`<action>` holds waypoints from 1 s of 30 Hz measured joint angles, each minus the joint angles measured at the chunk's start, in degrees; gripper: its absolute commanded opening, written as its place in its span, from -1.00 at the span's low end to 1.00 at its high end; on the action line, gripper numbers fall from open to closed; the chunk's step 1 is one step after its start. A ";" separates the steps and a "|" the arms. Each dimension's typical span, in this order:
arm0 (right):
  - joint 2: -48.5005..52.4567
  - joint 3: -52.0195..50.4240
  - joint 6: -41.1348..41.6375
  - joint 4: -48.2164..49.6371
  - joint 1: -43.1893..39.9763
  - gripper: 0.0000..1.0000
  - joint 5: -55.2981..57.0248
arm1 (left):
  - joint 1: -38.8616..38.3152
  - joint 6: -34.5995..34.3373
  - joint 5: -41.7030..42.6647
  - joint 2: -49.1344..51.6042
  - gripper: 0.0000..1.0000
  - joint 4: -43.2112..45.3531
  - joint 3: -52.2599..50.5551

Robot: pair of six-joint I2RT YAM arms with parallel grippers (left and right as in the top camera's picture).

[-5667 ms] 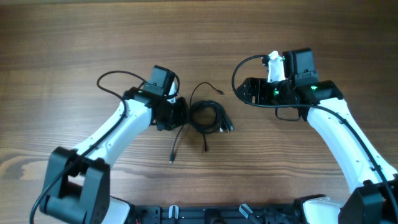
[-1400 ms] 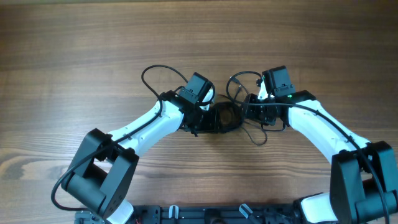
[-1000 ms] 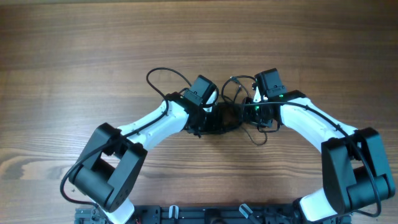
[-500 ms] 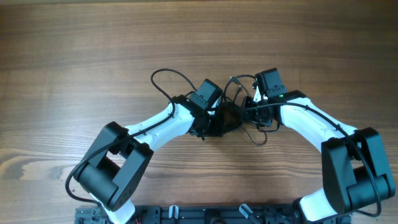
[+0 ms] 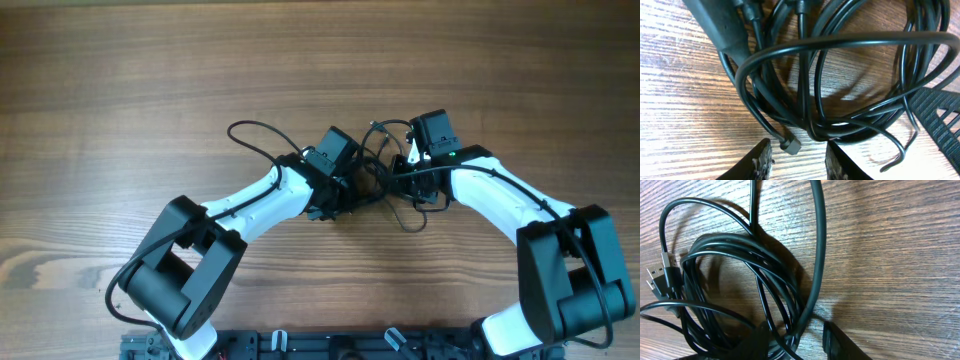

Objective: Untangle cables

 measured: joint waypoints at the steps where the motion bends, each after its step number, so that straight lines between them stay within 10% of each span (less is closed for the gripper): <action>1: 0.00 0.00 0.33 0.00 0.00 -0.26 0.02 | 0.00 -0.66 0.00 0.00 -0.92 0.02 0.00; 16: 0.00 0.00 1.22 -0.85 0.02 -0.33 0.00 | 10.86 0.68 -6.23 -0.02 -0.92 -9.44 0.13; 22: 0.00 0.00 1.49 -0.81 0.02 -0.11 -0.02 | 14.01 3.78 1.88 -0.46 0.22 -4.52 0.15; 30: 0.00 0.00 1.36 2.62 0.00 -0.03 -2.25 | 13.51 4.85 10.23 -0.52 0.25 -0.79 0.15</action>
